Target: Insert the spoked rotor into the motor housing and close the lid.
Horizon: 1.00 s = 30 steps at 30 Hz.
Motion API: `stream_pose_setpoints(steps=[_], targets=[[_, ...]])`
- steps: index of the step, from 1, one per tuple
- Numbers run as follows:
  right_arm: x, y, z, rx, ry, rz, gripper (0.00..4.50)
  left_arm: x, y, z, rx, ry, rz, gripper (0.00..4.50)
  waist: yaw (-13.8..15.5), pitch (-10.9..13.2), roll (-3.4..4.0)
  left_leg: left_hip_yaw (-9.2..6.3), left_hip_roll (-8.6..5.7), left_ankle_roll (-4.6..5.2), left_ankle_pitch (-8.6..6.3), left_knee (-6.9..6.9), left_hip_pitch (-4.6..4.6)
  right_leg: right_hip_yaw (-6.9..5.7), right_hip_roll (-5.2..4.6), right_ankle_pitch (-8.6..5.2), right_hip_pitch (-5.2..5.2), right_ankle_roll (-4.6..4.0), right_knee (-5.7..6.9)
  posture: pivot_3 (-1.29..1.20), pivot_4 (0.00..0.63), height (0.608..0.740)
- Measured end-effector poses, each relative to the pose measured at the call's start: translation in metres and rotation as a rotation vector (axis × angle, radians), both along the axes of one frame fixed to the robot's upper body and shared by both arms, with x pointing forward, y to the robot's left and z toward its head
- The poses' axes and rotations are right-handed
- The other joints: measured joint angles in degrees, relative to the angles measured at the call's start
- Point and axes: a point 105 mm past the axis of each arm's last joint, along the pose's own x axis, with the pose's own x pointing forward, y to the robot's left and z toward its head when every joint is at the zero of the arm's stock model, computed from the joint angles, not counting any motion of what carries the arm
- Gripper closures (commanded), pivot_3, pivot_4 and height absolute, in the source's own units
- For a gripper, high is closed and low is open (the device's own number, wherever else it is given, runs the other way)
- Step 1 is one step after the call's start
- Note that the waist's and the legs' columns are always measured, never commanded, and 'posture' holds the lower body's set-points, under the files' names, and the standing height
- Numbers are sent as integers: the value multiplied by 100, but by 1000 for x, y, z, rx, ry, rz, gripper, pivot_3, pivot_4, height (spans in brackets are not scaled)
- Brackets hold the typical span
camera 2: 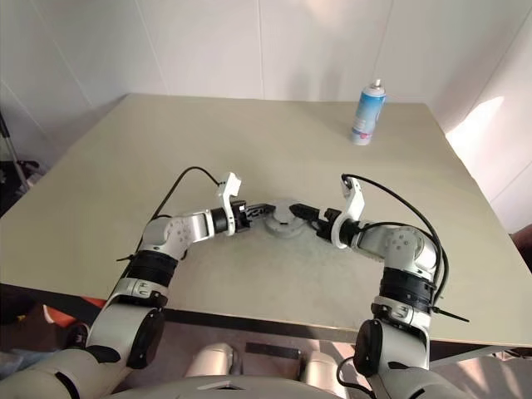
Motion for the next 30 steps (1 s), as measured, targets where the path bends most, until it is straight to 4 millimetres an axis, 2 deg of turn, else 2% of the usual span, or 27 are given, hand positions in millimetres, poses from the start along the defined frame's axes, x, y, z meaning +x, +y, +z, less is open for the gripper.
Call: stream_pose_setpoints(steps=[5, 11, 17, 23, 27, 30], targets=[[5, 13, 0, 30, 16, 18, 14, 2, -1, 1, -1, -10, 4, 4500, -2, -1, -1, -2, 12, -20, 13, -34, 10, 0, 21, -1, -3, -5, -1, 0, 0, 740], [7, 25, 3, 53, 25, 47, 14, 4, -9, 5, -4, -27, -2, 4500, -133, 0, -5, -1, 18, -33, 21, -56, 5, 6, 33, 5, -26, -35, -1, 0, 0, 740], [3, 34, 7, 65, 51, 99, 14, 6, -8, 8, -5, -38, -1, 4500, -156, 0, -5, -1, 65, -62, 26, -72, -7, 3, 83, -5, -48, -100, 0, 0, 0, 740], [-2, 38, 8, 67, 67, 132, 14, 6, -8, 9, -6, -45, 0, 4500, -147, 0, -5, -1, 80, -85, 39, -100, -2, -8, 96, -19, -59, -124, 2, 0, 0, 740], [-2, 37, 8, 70, 67, 136, 14, 6, -3, 10, -5, -47, 7, 4500, -146, 1, -5, -1, 80, -92, 35, -100, -2, -8, 96, -20, -59, -124, 1, 0, 0, 740], [-3, 38, 8, 71, 68, 139, 14, 5, 8, 10, 4, -52, 25, 4500, -145, 1, -4, 0, 81, -93, 35, -101, -2, -8, 96, -20, -60, -125, 3, 0, 0, 740]])
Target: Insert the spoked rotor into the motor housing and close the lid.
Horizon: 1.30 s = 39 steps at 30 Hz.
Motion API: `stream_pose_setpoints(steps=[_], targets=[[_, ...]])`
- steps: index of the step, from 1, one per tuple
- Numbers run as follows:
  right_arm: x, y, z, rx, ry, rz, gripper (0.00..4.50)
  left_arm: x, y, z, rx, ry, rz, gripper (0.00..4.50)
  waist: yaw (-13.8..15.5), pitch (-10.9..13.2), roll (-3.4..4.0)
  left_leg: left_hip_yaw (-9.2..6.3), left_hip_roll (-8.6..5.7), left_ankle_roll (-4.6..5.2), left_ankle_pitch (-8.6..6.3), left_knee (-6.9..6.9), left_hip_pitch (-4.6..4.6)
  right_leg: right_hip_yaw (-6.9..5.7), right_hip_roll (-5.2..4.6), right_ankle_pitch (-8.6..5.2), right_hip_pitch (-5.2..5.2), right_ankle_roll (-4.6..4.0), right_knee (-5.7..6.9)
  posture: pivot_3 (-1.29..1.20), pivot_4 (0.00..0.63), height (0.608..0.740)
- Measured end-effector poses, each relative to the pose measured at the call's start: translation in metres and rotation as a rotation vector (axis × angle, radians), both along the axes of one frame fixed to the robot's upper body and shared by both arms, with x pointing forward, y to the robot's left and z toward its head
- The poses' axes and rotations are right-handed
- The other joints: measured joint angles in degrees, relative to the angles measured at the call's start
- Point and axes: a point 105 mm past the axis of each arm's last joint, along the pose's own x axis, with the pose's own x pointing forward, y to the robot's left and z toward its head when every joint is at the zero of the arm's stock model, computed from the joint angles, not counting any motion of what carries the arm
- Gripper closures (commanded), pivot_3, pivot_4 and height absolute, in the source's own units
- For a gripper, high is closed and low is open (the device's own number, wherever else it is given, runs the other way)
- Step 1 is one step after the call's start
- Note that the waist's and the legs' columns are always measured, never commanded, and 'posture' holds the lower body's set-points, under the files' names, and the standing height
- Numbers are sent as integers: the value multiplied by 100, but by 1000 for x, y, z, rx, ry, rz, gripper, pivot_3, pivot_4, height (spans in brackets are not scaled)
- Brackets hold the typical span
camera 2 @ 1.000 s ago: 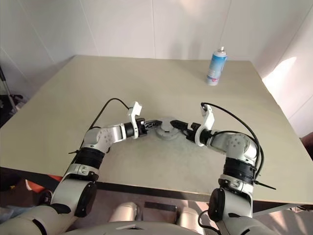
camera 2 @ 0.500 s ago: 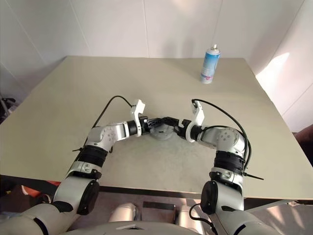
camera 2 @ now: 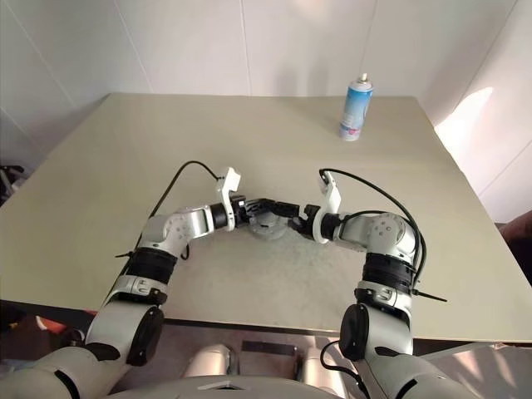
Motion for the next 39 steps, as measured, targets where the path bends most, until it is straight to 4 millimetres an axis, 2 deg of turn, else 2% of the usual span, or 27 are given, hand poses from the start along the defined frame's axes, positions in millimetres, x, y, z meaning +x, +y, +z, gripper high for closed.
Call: stream_pose_setpoints(steps=[3, 10, 17, 20, 23, 25, 27, 28, 29, 39], targets=[[-2, 3, 0, 7, 9, 15, 14, -3, 12, -2, 0, -1, 23, 4500, 13, 0, 0, 0, -1, 0, 0, 0, -2, 0, 0, 0, 1, 0, 0, 0, 0, 740], [-9, 5, -2, 26, 38, 45, 14, -11, 24, -10, 0, 27, 65, 4500, 88, 0, 0, 0, -1, 0, 0, 4, -2, 0, 0, 0, 10, -1, 1, 0, 0, 740], [-10, 8, -2, 32, 39, 49, 14, -12, 23, -12, 7, 39, 76, 4500, 163, 0, 0, 0, -1, 0, 0, 4, -2, 0, -1, 0, 9, 1, 1, 0, 0, 740], [-9, 8, -3, 32, 40, 41, 548, -12, 23, -12, 10, 40, 81, 4500, 163, 0, 0, 0, -1, -1, 0, 4, -2, 0, 0, 0, 8, 1, 2, 0, 0, 740], [-8, 6, -2, 47, 39, 22, 1631, -11, 25, -13, 19, 41, 90, 4500, 164, 1, 1, -1, -1, -2, 1, 4, -6, 0, -1, 1, 5, 2, 3, 0, 0, 740], [-7, 6, -1, 50, 36, 20, 2179, -11, 26, -13, 21, 41, 94, 4500, 166, 1, 1, -1, -2, -2, 1, 5, -7, 0, 0, 1, 3, 2, 2, 0, 0, 740], [-5, 8, 2, 59, 28, 17, 2179, -10, 29, -13, 20, 39, 101, 4500, 166, 1, 1, -1, -2, -2, 1, 4, -9, -1, 0, 1, 2, 3, 2, 0, 0, 740], [-4, 8, 2, 60, 26, 15, 2433, -10, 29, -13, 20, 39, 102, 4500, 166, 1, 1, -2, -2, -2, 1, 4, -9, -1, 0, 1, 1, 3, 2, 0, 0, 740], [-4, 8, 3, 67, 25, 7, 2480, -10, 29, -13, 20, 39, 104, 4500, 167, 1, 1, -2, -2, -2, 1, 4, -9, -1, 0, 1, 1, 4, 2, 0, 0, 740], [2, 8, 5, 73, 11, -26, 2490, -5, 33, -12, -5, 28, 138, 4500, 164, 1, 1, -2, -2, -2, 1, 8, -11, -1, 0, 3, -1, 6, 5, 0, 0, 740]])
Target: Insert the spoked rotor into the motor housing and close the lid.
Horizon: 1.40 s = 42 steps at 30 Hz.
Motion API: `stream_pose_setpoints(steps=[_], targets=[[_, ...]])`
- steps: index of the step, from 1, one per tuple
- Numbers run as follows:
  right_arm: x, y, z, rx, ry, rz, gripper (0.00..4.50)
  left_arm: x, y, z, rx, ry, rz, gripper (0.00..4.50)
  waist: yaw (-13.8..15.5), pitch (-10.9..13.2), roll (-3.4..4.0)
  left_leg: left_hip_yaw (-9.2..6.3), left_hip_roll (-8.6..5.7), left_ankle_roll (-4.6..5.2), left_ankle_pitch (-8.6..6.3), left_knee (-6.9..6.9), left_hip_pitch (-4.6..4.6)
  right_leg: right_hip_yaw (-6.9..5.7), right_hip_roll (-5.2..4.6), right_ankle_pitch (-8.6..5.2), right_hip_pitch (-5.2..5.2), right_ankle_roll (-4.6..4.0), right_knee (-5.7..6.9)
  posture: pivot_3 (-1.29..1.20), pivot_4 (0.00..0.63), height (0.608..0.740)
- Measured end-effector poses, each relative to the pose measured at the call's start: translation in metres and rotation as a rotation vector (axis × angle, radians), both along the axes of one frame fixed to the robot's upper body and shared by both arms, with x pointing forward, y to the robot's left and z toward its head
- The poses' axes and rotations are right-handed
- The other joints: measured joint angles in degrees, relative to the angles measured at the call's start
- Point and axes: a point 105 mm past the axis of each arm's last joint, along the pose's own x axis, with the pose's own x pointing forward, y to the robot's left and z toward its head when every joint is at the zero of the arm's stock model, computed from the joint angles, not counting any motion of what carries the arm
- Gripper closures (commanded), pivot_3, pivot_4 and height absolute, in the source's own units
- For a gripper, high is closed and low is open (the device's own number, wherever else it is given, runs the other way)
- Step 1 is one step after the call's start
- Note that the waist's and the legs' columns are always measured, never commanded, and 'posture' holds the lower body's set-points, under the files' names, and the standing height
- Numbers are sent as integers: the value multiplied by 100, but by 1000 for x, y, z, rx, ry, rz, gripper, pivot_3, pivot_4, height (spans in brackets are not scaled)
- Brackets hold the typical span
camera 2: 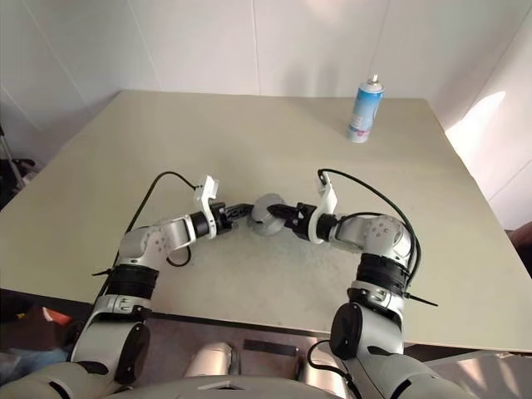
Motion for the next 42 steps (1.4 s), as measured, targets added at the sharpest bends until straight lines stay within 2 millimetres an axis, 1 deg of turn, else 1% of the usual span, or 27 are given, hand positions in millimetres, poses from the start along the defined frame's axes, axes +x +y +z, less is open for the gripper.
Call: stream_pose_setpoints(steps=[3, 5, 6, 10, 13, 14, 15, 16, 19, 22, 24, 26, 29, 31, 35, 38, 39, 42], targets=[[7, 0, 3, 5, -13, -20, 2490, 4, 5, 3, -54, -2, 48, 4500, 1, 1, -1, -1, 1, 0, 0, 5, -3, -1, 0, 0, -8, -1, 2, 0, 0, 740], [13, -2, 3, 14, -4, -47, 2490, 8, 9, 11, -113, -16, 82, 4500, 7, 1, -1, -2, 0, 0, 0, 10, -10, -2, 0, 1, -25, -1, 4, 0, 0, 740], [18, -4, 4, 23, 2, -71, 2490, 11, 14, 15, -143, -24, 109, 4500, 6, 2, -1, -2, 0, 1, 0, 17, -22, -1, 0, 11, -43, 13, 9, 0, 0, 740], [35, -16, 11, 61, -4, -181, 2490, 19, 34, 27, -241, -39, 220, 4500, 2, 2, -2, -1, 1, 3, 1, 22, -44, -2, 0, 14, -62, 18, 11, 0, 0, 740], [49, -25, 23, 127, -24, -267, 2490, 21, 45, 34, -335, -40, 275, 4500, -1, 3, -2, -1, 4, 20, 10, 38, -78, -2, 0, 15, -91, 17, 21, 0, 0, 740], [53, -27, 30, 148, -38, -287, 2490, 21, 47, 38, -364, -46, 282, 4120, -3, 4, -1, -1, 5, 22, 10, 48, -95, -3, 0, 16, -105, 17, 26, 0, 0, 740], [56, -27, 36, 167, -51, -296, 2490, 21, 49, 40, -383, -49, 289, 3933, -3, 3, -2, -1, 7, 25, 9, 58, -106, -4, 0, 16, -114, 18, 31, 0, 0, 740], [58, -24, 43, 190, -64, -297, 2490, 21, 50, 42, -408, -46, 296, 3595, -6, 3, -1, 0, 8, 31, 6, 68, -115, -4, 0, 16, -123, 17, 40, 0, 0, 740], [60, -10, 58, 256, -82, -268, 2490, 20, 51, 43, -469, -23, 302, 2561, -9, 4, -2, 1, 10, 36, 3, 75, -119, -4, 0, 16, -131, 17, 49, 0, 0, 740], [58, 5, 67, 299, -83, -231, 2490, 19, 50, 46, -532, -10, 303, 1468, 7, 4, -3, 1, 11, 38, 2, 77, -120, -4, 0, 15, -131, 16, 51, 0, 0, 740], [56, 11, 70, 313, -78, -213, 2490, 18, 50, 49, -572, -2, 302, 833, 11, 5, -5, 2, 11, 40, 1, 82, -123, -4, -1, 16, -131, 16, 51, 0, 0, 740], [55, 15, 72, 313, -77, -199, 2490, 17, 48, 50, -604, 12, 295, 89, 16, 8, -9, 2, 10, 41, 1, 85, -125, -4, -1, 16, -130, 16, 51, 0, 0, 740], [52, 19, 78, 323, -88, -182, 2490, 15, 45, 49, -640, 65, 280, 32, 21, 12, -16, 2, 11, 40, 0, 86, -123, -3, -1, 16, -130, 17, 57, 0, 0, 740], [50, 21, 83, 333, -102, -166, 2490, 12, 43, 50, -696, 107, 246, 32, 24, 14, -18, 2, 10, 38, 0, 87, -120, -3, -1, 16, -130, 17, 64, 0, 0, 740], [47, 24, 92, 330, -134, -142, 2490, 9, 36, 64, -835, 140, 169, 32, 32, 17, -23, 0, 10, 29, -3, 91, -120, -3, -1, 17, -130, 18, 71, 0, 0, 740], [44, 32, 92, 309, -139, -108, 2490, 12, 30, 78, -911, 140, 120, 32, 35, 17, -24, 0, 9, 19, -9, 94, -119, -1, -1, 21, -126, 25, 71, 0, 0, 740], [43, 34, 91, 304, -138, -100, 2490, 14, 28, 81, -921, 143, 112, 32, 34, 18, -24, 0, 9, 19, -9, 94, -119, -1, -1, 23, -126, 27, 70, 0, 0, 740], [42, 32, 90, 302, -146, -107, 2490, 17, 26, 80, -947, 166, 105, 32, 42, 21, -30, -2, 7, 19, -9, 94, -121, 0, -1, 27, -126, 34, 69, 0, 0, 740]])
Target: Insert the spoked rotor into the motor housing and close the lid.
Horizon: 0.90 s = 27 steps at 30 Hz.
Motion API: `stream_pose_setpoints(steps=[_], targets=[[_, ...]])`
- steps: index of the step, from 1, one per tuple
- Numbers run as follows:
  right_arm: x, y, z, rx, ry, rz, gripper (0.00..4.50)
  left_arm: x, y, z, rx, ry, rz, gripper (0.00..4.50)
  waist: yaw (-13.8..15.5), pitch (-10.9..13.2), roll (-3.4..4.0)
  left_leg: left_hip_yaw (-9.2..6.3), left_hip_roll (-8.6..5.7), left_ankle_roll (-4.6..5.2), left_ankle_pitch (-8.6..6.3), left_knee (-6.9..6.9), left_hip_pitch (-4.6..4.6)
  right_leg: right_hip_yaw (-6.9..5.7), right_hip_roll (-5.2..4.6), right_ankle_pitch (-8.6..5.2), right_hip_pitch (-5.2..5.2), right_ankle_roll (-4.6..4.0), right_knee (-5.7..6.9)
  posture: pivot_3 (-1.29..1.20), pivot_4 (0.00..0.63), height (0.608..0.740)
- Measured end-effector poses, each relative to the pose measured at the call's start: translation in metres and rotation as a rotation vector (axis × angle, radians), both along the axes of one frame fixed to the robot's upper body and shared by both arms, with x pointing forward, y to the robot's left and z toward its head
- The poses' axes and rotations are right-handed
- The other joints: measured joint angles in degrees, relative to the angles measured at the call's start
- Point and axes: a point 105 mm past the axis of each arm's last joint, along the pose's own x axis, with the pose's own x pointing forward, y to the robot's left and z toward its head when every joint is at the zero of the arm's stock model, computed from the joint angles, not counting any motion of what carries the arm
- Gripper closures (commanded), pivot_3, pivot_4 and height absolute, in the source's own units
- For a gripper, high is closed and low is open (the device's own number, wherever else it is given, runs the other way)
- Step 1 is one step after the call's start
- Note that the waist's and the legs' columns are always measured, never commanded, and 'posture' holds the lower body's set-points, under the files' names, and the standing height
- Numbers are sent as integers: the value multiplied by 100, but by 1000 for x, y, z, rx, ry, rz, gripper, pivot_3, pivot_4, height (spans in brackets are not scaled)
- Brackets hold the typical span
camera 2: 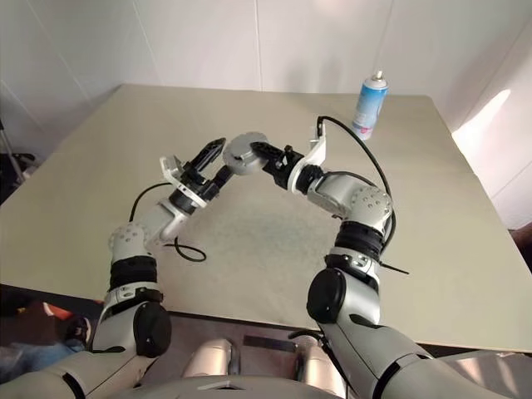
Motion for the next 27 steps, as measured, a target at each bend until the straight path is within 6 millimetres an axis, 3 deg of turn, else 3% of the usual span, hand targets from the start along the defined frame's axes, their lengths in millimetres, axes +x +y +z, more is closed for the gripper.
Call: stream_pose_setpoints(steps=[10, 15, 21, 25, 27], targets=[[0, -4, -2, -8, -8, -24, 2490, 23, -16, 2, 5, 45, -35, 32, 3, 6, -9, -1, -3, -3, 0, 0, -1, 1, 0, 7, 0, 14, -3, 0, 0, 740], [-2, 5, -6, -41, 1, 2, 2490, 20, -37, -5, 23, 56, -104, 32, 19, 6, -10, -2, -4, -2, 0, 1, -5, 1, 0, 10, -1, 16, -4, 0, 0, 740], [-3, 4, -8, -36, 5, -3, 2490, 18, -41, -8, 51, 51, -125, 32, 22, 7, -11, -3, -3, -2, 0, 2, -3, 1, -1, 10, 0, 16, -1, 0, 0, 740], [-2, 5, -8, -41, 3, -4, 2490, 20, -38, -8, 45, 44, -99, 929, 22, 7, -11, -3, -3, -2, 0, 3, -2, 1, 0, 10, 0, 16, 0, 0, 0, 740], [-3, 6, -8, -33, 3, 1, 2490, 22, -35, -7, 26, 43, -82, 1646, 23, 7, -11, -3, -3, -2, 0, 3, -4, 1, -1, 10, 0, 16, 0, 0, 0, 740]])
